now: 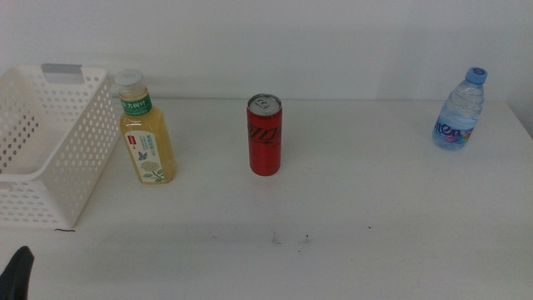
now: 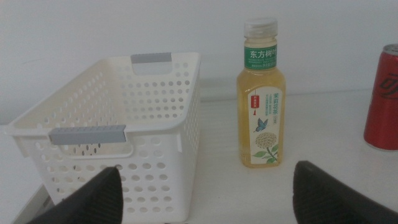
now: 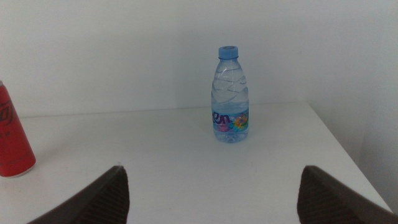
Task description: Use arms to grab the bottles and put them into the dustbin to the left of the table.
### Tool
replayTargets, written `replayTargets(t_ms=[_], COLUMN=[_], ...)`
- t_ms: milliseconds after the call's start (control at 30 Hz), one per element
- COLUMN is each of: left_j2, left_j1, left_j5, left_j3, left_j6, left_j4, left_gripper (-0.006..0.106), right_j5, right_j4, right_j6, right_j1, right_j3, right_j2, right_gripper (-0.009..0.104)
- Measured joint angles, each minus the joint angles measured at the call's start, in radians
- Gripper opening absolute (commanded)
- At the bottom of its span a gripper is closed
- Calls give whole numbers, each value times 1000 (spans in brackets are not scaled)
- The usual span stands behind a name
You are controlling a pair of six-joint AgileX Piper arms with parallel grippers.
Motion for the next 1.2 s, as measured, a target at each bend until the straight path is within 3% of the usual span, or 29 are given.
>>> replayTargets(t_ms=[500, 933, 1200], left_j2=[53, 679, 1101], left_j1=[-29, -385, -561], left_j5=[-102, -642, -1062], left_j3=[0, 0, 0], left_j6=[0, 0, 0], left_j4=[0, 0, -54], left_gripper=[94, 94, 94], right_j5=[0, 0, 0], right_j4=[0, 0, 0], right_j6=[0, 0, 0], right_j1=[0, 0, 0], right_j3=[0, 0, 0], right_j2=[0, 0, 0], right_gripper=[81, 81, 81])
